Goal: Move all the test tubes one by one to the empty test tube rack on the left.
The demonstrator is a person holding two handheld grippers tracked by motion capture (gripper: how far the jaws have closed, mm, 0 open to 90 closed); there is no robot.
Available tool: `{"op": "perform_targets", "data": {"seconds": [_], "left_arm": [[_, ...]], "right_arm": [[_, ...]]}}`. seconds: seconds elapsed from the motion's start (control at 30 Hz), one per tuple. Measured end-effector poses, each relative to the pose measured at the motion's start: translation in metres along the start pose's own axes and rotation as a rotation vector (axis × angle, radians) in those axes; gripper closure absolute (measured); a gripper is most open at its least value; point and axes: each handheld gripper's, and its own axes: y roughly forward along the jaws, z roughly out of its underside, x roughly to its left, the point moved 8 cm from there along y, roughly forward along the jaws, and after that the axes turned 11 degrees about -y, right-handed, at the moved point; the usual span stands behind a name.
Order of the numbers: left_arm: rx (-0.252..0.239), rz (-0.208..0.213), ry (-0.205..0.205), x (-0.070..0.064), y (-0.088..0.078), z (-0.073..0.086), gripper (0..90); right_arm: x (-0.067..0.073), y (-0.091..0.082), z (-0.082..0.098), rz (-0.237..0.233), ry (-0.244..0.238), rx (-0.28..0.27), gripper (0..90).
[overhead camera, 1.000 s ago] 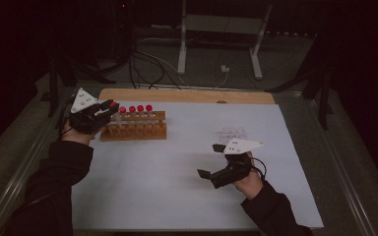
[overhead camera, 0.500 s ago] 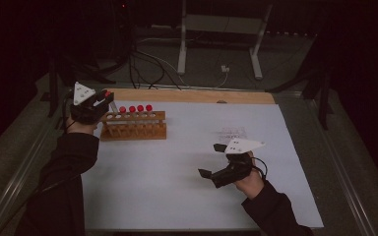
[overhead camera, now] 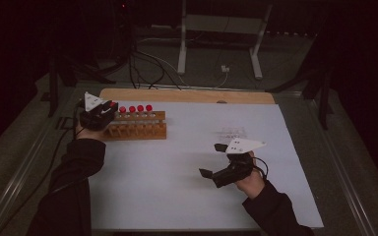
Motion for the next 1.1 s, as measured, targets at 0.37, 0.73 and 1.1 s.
{"op": "perform_targets", "data": {"seconds": [0.37, 0.73, 1.1], "left_arm": [[0.045, -0.02, -0.032, 0.002, 0.009, 0.014, 71.8], [0.076, -0.018, -0.053, 0.001, -0.005, 0.009, 52.2], [0.078, 0.135, -0.047, -0.021, -0.05, 0.013, 27.0]], "right_arm": [[0.0, -0.001, 0.0, 0.0, -0.001, -0.002, 0.0], [0.001, -0.002, -0.001, 0.0, -0.003, -0.002, 0.0], [-0.002, -0.009, -0.001, 0.022, 0.002, -0.017, 0.0]]}}
